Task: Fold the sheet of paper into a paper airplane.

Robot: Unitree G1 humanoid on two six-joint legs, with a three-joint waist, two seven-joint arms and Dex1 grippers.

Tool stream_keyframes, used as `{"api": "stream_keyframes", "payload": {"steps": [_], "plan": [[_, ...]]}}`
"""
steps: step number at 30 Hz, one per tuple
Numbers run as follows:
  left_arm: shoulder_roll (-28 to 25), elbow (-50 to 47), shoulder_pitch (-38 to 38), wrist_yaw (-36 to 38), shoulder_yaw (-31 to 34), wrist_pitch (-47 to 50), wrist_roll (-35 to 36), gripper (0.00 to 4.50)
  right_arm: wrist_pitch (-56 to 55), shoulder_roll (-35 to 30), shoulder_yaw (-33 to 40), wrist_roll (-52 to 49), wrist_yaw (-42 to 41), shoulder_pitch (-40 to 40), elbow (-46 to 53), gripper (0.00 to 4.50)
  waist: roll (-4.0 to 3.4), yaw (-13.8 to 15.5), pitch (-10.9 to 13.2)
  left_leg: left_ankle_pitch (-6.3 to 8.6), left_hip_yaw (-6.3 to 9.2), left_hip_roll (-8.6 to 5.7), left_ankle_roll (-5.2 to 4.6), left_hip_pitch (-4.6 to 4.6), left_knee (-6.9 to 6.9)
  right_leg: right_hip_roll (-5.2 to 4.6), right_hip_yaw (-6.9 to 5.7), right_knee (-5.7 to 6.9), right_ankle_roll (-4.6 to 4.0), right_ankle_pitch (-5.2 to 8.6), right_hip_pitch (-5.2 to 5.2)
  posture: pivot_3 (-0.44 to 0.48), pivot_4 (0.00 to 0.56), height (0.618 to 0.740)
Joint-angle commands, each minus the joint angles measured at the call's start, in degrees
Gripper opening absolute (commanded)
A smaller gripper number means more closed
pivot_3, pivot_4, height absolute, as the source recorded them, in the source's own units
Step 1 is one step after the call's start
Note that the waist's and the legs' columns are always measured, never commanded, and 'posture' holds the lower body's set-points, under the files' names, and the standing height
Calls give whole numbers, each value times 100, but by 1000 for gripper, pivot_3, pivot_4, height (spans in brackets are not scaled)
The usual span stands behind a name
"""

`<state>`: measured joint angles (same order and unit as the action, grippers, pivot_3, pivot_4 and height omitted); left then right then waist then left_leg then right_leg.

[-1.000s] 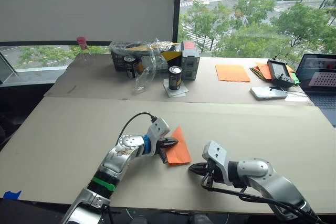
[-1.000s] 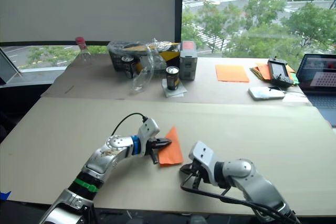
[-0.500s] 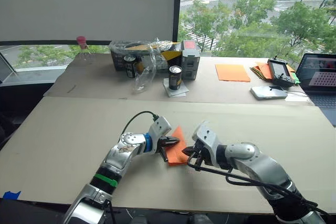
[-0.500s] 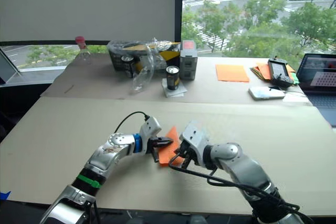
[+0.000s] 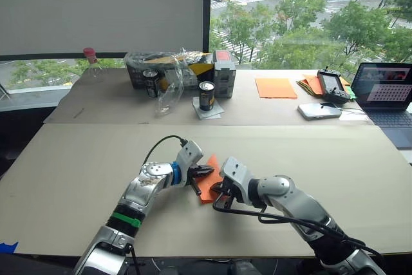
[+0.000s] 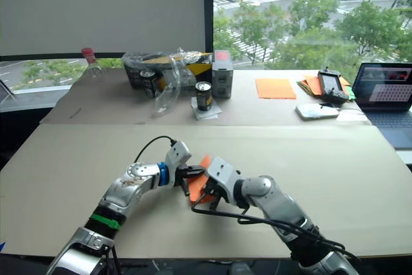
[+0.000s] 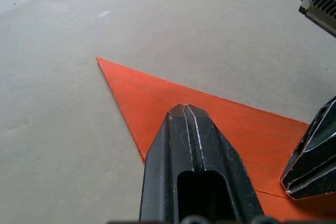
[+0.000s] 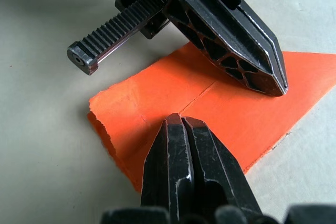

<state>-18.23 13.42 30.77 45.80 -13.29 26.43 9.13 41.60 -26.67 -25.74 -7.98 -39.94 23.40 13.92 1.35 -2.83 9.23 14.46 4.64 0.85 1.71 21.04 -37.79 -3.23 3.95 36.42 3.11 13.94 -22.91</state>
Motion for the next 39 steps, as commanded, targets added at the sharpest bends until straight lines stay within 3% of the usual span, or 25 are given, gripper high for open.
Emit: {"api": "stream_keyframes", "payload": {"steps": [1, 17, 23, 30, 39], "plan": [[-47, 160, 276, -73, 66, -555, -203, 0, 230, 198, -136, 33, 49, -120, -324, 44, 1, -8, 0, 0, 0, 0, 0, 1, 0, 0, 1, 6, 0, 0, -5, 0, 150, 732], [365, 2369, 1344, 157, -69, -1318, -616, 0, 303, 554, 76, 87, 310, -270, -378, 44, 1, 24, 1, 0, -1, -6, 0, 10, 1, -2, 3, 32, -2, 6, -21, 0, 150, 732], [545, 2866, 1592, 243, -22, -1580, -673, 0, 259, 628, 102, 73, 336, -259, -489, 44, 1, 29, 1, 0, -1, -6, 0, 9, 0, -2, 3, 32, 0, 8, -19, 0, 150, 732], [772, 3340, 2014, -212, 659, -1985, -368, 0, 304, 654, 94, 76, 302, -249, -514, 44, 3, 16, 2, 0, -1, -6, 0, 13, 0, -2, 3, 32, 1, 8, -24, 0, 150, 732], [1056, 3630, 2019, -13, 426, -2083, -671, 0, 279, 657, 34, 118, 278, -208, -571, 44, 3, 15, 2, 0, -1, -9, 0, 13, 1, -4, 3, 31, 1, 8, -23, 0, 150, 732]]}}
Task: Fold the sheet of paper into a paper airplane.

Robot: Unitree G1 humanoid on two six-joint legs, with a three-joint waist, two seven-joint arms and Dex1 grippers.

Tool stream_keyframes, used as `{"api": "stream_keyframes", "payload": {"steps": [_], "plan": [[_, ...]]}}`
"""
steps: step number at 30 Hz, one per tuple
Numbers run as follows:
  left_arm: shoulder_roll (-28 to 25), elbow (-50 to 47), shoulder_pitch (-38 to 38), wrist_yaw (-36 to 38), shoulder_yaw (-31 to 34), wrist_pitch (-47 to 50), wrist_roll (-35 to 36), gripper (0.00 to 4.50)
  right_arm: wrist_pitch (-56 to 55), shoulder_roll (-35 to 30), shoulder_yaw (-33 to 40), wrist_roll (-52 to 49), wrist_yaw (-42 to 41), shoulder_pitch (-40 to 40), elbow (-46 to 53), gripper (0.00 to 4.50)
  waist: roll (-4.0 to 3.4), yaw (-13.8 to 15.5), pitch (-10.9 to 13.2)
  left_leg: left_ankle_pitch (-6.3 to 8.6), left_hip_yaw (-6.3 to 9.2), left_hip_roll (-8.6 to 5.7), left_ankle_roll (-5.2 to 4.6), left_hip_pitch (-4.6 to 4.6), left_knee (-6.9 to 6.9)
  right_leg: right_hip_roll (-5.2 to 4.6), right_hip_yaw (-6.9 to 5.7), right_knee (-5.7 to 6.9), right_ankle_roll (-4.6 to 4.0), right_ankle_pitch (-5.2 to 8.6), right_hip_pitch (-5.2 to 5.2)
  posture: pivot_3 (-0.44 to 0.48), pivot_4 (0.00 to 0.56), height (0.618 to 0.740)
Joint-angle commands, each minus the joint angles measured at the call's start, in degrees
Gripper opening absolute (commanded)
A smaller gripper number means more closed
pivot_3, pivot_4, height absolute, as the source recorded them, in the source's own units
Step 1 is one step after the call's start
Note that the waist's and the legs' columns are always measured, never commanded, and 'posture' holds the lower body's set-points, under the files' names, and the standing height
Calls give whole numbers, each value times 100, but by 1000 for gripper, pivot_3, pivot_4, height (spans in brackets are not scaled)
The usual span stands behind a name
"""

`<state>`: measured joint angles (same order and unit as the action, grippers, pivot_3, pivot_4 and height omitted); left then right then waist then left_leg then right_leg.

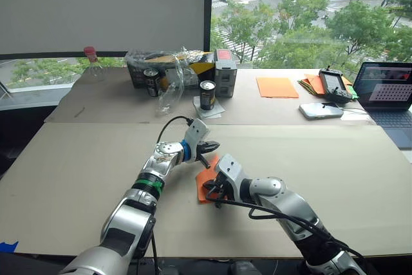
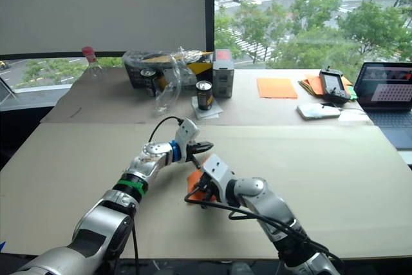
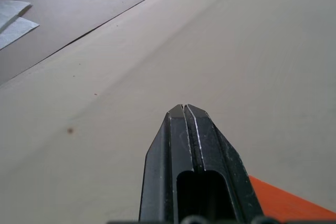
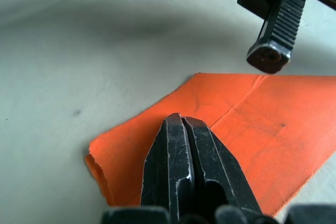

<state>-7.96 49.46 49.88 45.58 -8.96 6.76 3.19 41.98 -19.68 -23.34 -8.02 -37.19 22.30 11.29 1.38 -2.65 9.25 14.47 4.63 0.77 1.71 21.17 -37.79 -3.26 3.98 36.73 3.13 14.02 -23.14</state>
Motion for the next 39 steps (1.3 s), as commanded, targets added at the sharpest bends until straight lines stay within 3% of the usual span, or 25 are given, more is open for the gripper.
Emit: {"api": "stream_keyframes", "payload": {"steps": [1, 9, 18, 32, 39], "plan": [[40, 55, 106, 15, -13, -131, -96, 0, 238, -47, -213, 127, 1, -95, -307, 44, 0, -8, 0, 0, 0, 0, 0, 0, 0, 0, 0, 0, 0, 0, 0, 0, 150, 732], [-88, 205, -134, 49, -128, -224, -353, 0, 301, -77, -203, 117, 33, -131, -246, 44, -1, -8, -1, 0, 0, 1, 0, -3, 0, 0, 0, 1, 1, 1, 2, 0, 150, 732], [-278, -863, -1053, 390, -166, -7, -246, 0, 361, -117, -254, 77, -99, -60, -290, 44, -3, -2, -3, 0, 1, 2, 0, -7, 1, 0, 0, 2, 1, 1, 7, 0, 150, 732], [-636, -2533, -2311, 303, -187, 893, -20, 0, 234, -86, -349, 118, -304, 119, -520, 44, -9, -12, -28, 1, 1, 4, 0, -15, 1, 1, 0, 2, 0, 1, 12, 0, 150, 732], [-1108, -3476, -2960, 562, -203, 1187, 200, 0, 168, -73, -368, 157, -346, 149, -602, 44, -16, -26, -34, 1, 1, 6, 0, -19, 5, 1, 0, 2, -2, 2, 12, 0, 150, 732]]}}
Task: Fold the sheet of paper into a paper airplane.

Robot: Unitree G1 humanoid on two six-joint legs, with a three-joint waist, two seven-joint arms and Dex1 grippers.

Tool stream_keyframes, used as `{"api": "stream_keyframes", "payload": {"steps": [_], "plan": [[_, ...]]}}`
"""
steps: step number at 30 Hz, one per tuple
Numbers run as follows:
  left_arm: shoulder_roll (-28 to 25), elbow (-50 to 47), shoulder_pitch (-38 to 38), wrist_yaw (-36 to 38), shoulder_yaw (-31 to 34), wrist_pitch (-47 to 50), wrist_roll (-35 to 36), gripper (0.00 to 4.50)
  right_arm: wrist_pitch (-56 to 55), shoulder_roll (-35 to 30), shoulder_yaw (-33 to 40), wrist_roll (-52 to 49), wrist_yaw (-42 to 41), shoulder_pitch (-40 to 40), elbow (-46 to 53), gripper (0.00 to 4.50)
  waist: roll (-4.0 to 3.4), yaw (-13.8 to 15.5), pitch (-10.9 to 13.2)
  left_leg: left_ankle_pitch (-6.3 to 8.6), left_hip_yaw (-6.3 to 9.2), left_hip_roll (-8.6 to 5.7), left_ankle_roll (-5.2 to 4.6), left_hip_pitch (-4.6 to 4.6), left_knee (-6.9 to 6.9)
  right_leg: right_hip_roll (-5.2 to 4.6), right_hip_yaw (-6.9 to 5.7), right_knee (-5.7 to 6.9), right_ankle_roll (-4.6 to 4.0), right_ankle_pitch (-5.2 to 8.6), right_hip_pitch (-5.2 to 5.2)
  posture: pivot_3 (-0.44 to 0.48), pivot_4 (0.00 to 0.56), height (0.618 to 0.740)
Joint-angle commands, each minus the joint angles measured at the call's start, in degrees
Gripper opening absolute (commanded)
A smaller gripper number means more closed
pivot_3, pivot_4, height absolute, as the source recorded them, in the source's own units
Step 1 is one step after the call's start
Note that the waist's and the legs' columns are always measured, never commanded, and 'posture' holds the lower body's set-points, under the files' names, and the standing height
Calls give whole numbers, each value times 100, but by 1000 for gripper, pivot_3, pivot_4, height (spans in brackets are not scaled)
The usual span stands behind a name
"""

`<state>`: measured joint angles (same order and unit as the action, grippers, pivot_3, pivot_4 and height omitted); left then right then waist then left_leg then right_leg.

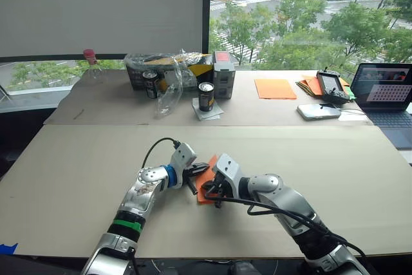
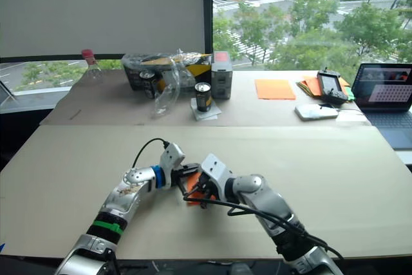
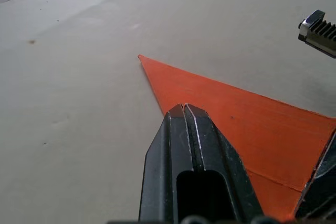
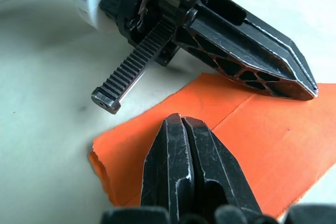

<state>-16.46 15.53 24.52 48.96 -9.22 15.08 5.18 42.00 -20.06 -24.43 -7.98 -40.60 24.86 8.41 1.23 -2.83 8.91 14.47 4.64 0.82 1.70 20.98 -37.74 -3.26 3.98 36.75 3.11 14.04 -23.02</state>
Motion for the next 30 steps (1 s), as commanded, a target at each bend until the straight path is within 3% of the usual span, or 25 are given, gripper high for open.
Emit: {"api": "stream_keyframes", "payload": {"steps": [1, 16, 20, 25, 30], "plan": [[-331, -194, -496, 248, -153, 402, 46, 0, 154, -32, -262, 159, -7, -102, -328, 44, -4, -12, -2, 0, 0, 1, 0, -1, 1, 0, 0, 0, -1, 0, 0, 0, 150, 732], [-1108, -1573, -1014, 660, -101, 964, 669, 0, -51, -62, -252, 281, -12, -23, -455, 44, -8, -18, -7, 1, -3, 3, 1, -77, 47, -2, 0, -14, -3, 24, 61, 0, 150, 732], [-1308, -1692, -1024, 785, 113, 1016, 884, 0, -69, -461, -335, 481, -106, 116, -177, 44, -12, -10, 1, 0, -3, 2, 1, -72, 53, -2, 0, -15, -4, 27, 54, 0, 150, 732], [-1641, -1757, -1298, 1093, 334, 866, 1184, 0, 433, -561, 275, -170, -312, 192, 721, 44, -7, 20, 20, 0, -4, 2, 1, -56, 70, -5, 0, -29, -5, 27, 35, 0, 150, 732], [-1788, -1838, -1105, 1288, 578, 1263, 1671, 0, 1223, -1055, 903, -737, -486, 270, 1731, 44, -3, 33, 33, -3, -1, -3, 5, 53, 55, -10, 0, 1, -51, -2, -82, 0, 150, 732]]}}
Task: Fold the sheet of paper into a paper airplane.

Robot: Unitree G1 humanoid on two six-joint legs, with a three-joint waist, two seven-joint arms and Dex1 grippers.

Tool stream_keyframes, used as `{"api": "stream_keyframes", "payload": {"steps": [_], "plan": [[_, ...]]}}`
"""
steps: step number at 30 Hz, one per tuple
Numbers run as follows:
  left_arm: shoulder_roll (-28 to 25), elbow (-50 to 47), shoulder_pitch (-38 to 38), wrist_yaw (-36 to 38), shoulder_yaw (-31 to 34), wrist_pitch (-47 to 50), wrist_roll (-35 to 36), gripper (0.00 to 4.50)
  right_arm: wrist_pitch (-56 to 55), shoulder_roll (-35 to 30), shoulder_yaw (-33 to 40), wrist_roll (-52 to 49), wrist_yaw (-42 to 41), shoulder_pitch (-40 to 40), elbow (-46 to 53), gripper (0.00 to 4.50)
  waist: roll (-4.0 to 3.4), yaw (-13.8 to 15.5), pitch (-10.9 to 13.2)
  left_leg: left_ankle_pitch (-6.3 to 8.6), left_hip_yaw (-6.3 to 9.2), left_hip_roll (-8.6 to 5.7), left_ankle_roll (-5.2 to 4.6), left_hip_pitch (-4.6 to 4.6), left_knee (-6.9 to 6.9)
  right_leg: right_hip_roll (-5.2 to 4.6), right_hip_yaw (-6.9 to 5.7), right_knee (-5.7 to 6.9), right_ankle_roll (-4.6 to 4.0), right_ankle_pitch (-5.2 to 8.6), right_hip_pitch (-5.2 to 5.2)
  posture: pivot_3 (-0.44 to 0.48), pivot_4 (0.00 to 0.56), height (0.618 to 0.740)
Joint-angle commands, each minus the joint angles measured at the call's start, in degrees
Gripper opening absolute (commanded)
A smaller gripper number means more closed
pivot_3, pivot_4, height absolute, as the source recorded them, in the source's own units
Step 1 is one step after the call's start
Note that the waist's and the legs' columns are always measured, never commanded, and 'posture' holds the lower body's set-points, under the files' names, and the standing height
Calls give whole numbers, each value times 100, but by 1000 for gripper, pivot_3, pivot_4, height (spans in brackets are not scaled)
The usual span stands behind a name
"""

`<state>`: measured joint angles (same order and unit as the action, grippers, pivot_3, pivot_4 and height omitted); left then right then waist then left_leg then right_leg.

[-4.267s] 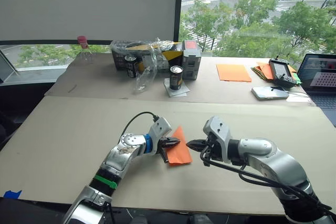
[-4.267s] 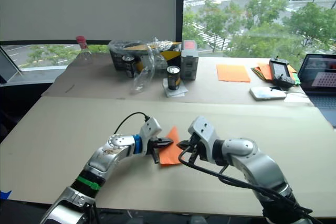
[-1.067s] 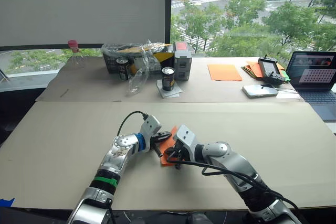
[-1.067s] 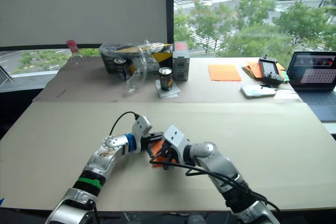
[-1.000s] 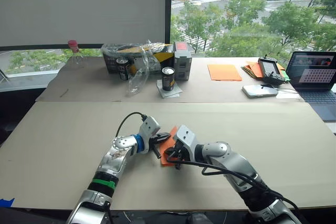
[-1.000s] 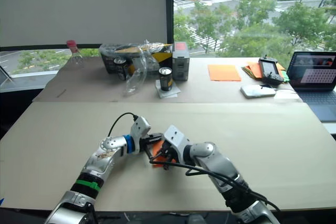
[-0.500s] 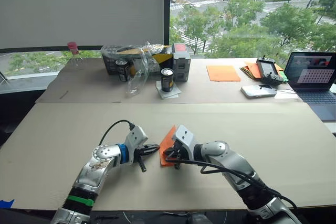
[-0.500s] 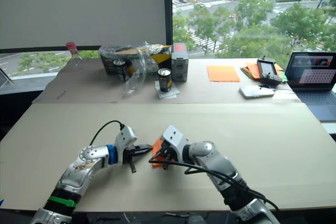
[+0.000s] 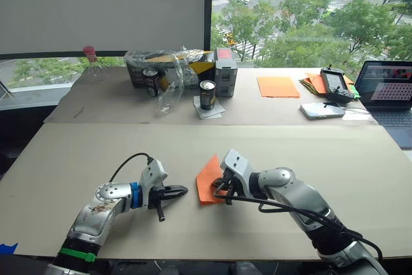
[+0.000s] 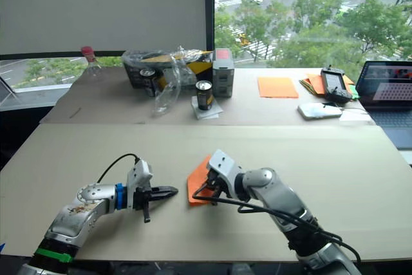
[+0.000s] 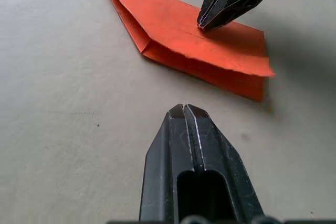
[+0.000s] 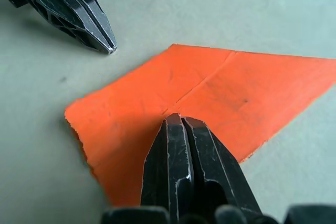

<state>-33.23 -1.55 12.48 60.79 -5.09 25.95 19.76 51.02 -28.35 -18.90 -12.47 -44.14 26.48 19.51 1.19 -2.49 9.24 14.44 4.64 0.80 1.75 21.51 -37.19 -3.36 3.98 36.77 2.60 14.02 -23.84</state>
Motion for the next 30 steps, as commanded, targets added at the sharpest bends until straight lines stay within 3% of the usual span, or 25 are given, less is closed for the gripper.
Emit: {"api": "stream_keyframes", "payload": {"steps": [1, 5, 8, 22, 26, 30], "plan": [[-141, -168, 132, 145, 118, 185, 216, 0, 423, -376, 400, -330, -168, 101, 741, 44, 1, 1, 1, 0, 0, 0, 0, 18, -1, 1, -1, 4, -1, -1, -19, 0, 150, 732], [-198, -230, 259, 257, -137, 246, 105, 0, 259, -1534, -70, 346, -191, 119, 859, 44, 4, 17, 8, 0, 1, -4, 0, 46, -8, -2, -4, 3, -2, -1, -38, 0, 150, 732], [-182, -209, 367, 304, -401, 247, -39, 0, 289, -1836, 78, 338, -166, 29, 836, 44, 13, 15, 13, 0, -3, -8, 0, 50, -14, -6, -3, -2, -1, -2, -38, 0, 150, 732], [293, -21, 917, 626, -1473, 165, -300, 0, 526, -2034, 371, 307, 41, -184, 1006, 44, 14, 26, 14, 0, -3, -8, -1, 60, -56, -4, -3, 10, 2, -7, -30, 0, 150, 732], [476, 42, 1071, 630, -1539, 192, -273, 0, 581, -2066, 416, 286, 71, -207, 1053, 44, 15, 35, 14, 0, -3, -8, -1, 61, -63, -3, -3, 10, 4, -10, -27, 0, 150, 732], [198, -268, 983, 810, -1100, 698, 243, 0, 686, -2021, 500, 201, 103, -225, 1142, 44, 17, -13, 16, 1, -2, -6, -2, 62, -62, 0, -2, 18, 2, -11, -33, 0, 150, 732]]}}
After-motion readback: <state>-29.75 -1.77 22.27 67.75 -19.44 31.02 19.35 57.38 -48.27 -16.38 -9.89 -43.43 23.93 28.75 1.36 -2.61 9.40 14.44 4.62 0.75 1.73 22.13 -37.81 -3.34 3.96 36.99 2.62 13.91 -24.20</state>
